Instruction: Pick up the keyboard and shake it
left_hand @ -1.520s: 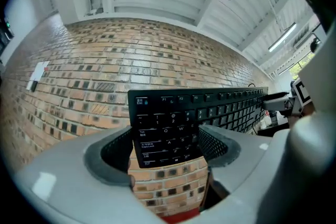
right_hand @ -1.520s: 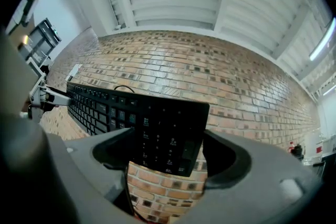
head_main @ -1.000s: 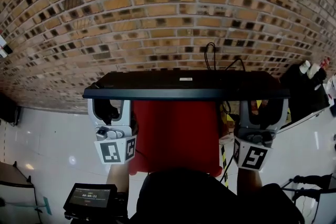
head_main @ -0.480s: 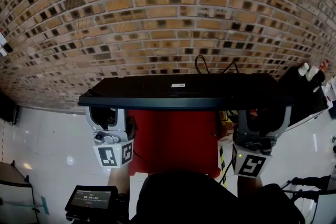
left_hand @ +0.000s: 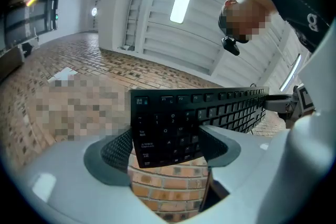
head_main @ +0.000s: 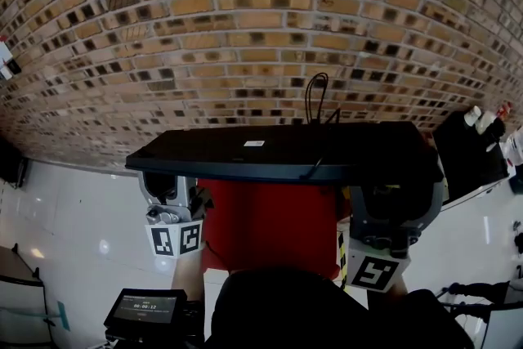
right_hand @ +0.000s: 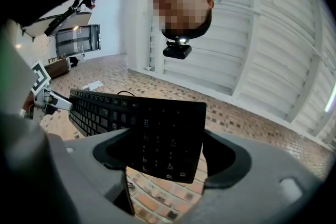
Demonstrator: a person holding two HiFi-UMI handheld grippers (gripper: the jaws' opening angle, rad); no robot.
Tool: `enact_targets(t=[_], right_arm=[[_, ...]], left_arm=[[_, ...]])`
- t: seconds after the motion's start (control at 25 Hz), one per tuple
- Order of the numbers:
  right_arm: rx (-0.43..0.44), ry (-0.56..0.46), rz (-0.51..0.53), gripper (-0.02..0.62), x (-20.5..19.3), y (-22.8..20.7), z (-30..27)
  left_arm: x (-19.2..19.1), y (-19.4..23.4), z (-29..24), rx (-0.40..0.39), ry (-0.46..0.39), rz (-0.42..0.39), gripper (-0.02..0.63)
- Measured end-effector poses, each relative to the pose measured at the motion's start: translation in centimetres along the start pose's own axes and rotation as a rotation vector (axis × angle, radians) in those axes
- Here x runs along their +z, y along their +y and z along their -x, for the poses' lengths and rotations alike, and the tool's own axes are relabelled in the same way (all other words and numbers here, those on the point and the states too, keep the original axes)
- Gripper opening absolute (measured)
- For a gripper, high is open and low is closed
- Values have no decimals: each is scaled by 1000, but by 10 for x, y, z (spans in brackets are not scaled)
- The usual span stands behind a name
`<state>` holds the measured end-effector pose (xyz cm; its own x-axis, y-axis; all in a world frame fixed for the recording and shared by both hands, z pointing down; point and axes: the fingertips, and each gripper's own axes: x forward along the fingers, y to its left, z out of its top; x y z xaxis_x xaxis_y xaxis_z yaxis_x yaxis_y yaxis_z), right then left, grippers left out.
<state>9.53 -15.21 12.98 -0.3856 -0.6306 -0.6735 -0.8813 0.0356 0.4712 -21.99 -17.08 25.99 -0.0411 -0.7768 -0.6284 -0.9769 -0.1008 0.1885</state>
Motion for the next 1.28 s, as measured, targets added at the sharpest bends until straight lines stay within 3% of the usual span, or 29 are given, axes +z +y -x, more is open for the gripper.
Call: enact_targets(t=[0.28,0.76,1.08,1.28], right_arm=[[60,-21,76,383,11,16,5],[-86,132,-270,383,-83,-23,39],[-173,167,-310,383,-115,-41,65],[-194,183,-334,383,-122,-46,74]], left_arm=[[-6,13,4,14,-19,59,402],[22,-42,-25,-124,-21,-261,401],[41,-80,-43,-233,-60,-389,400],[40,-84,-38,-250,-54,-427,401]])
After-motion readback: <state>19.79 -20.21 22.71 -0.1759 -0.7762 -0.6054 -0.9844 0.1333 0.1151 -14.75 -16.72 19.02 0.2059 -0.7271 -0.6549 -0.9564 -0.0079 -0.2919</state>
